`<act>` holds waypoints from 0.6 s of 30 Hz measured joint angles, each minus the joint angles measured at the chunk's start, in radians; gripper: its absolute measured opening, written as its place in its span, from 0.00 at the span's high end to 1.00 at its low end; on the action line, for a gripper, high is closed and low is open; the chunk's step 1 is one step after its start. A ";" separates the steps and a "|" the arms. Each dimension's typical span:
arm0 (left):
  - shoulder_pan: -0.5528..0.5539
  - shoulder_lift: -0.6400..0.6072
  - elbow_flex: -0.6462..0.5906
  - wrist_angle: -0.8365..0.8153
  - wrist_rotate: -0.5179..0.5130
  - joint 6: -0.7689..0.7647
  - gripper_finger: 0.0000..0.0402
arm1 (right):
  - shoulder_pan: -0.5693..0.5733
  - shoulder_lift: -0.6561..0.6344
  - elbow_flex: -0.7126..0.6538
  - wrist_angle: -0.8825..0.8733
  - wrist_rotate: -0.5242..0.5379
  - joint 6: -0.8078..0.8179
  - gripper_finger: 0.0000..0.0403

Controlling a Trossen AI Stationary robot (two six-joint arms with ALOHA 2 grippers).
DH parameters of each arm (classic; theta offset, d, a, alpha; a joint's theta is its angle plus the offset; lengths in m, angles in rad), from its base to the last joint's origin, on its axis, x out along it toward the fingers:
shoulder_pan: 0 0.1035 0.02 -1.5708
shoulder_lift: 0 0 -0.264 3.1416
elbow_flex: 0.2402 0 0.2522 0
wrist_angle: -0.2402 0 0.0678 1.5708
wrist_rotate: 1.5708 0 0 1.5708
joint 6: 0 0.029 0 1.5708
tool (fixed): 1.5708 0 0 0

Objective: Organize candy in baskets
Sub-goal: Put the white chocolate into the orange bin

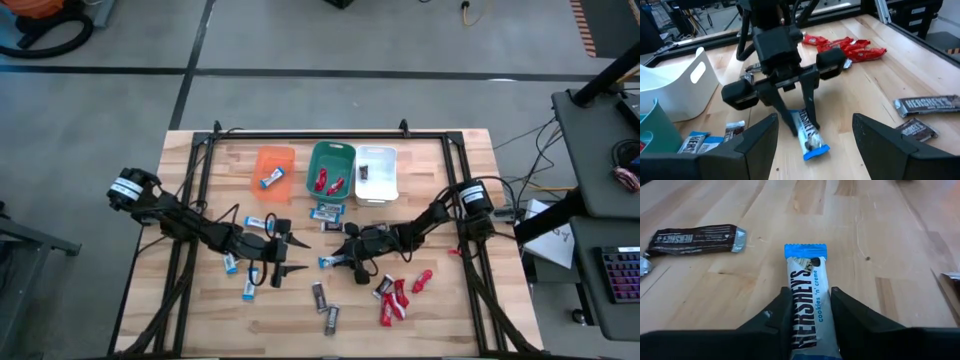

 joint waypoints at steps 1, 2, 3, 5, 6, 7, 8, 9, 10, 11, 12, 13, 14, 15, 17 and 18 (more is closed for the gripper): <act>0.000 0.000 0.000 -0.008 0.000 0.000 0.41 | 0.000 0.000 0.000 0.004 0.000 0.000 0.75; 0.001 0.000 0.000 -0.012 0.000 0.000 0.41 | 0.000 0.000 0.000 0.005 0.000 0.005 0.75; 0.001 0.000 0.000 -0.013 0.000 0.001 0.41 | 0.000 0.000 0.000 0.006 0.000 0.016 0.75; 0.001 0.000 0.000 -0.013 0.000 0.015 0.41 | -0.001 0.000 0.000 0.012 0.000 0.046 0.74; 0.001 0.000 0.000 -0.013 0.000 0.025 0.41 | -0.003 0.000 -0.001 0.018 0.000 0.062 0.73; 0.001 0.000 0.000 -0.013 0.000 0.037 0.41 | -0.005 0.001 -0.002 0.026 -0.001 0.081 0.72; 0.001 0.000 0.000 -0.013 0.000 0.050 0.41 | -0.005 0.002 -0.002 0.033 -0.001 0.104 0.71; 0.001 0.000 0.000 -0.013 0.000 0.063 0.41 | -0.009 0.002 -0.002 0.041 -0.001 0.124 0.71; 0.001 0.000 0.000 -0.013 0.000 0.075 0.41 | -0.011 0.002 -0.003 0.049 -0.003 0.144 0.71; 0.001 0.000 0.000 -0.013 0.000 0.088 0.41 | -0.012 0.002 -0.003 0.055 -0.004 0.165 0.71; 0.001 0.000 0.000 -0.013 0.000 0.100 0.41 | -0.014 0.002 -0.003 0.063 -0.004 0.184 0.71; 0.001 0.000 0.000 -0.013 0.000 0.111 0.41 | -0.015 0.002 -0.003 0.073 -0.003 0.204 0.72; 0.001 0.000 0.000 -0.013 0.000 0.121 0.41 | -0.017 0.001 -0.003 0.081 -0.002 0.228 0.72; 0.001 0.000 0.000 -0.013 0.000 0.129 0.41 | -0.020 0.001 -0.003 0.088 0.000 0.251 0.73; 0.001 0.000 0.000 -0.013 0.000 0.141 0.41 | -0.025 -0.001 -0.003 0.101 0.001 0.297 0.73; 0.001 0.000 0.000 -0.013 0.000 0.146 0.41 | -0.028 -0.001 -0.003 0.108 0.001 0.317 0.73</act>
